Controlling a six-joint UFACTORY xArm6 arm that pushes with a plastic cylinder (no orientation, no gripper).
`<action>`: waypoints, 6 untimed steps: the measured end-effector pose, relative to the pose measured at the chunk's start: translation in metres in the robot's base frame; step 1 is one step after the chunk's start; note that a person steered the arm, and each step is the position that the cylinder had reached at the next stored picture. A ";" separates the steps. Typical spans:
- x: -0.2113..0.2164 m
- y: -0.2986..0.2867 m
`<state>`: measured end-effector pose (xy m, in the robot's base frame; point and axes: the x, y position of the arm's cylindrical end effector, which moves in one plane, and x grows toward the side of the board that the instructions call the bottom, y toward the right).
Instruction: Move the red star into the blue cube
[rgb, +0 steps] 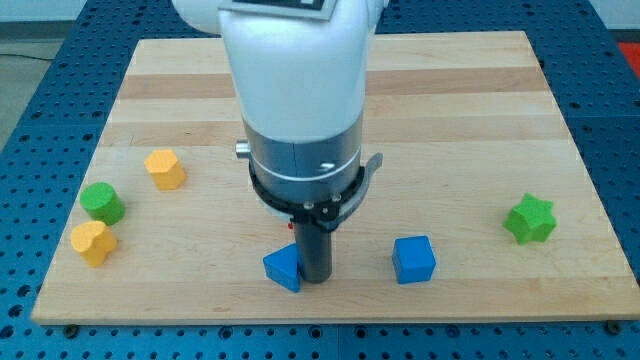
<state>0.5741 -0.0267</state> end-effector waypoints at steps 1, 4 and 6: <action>-0.047 -0.004; -0.090 0.006; -0.067 0.037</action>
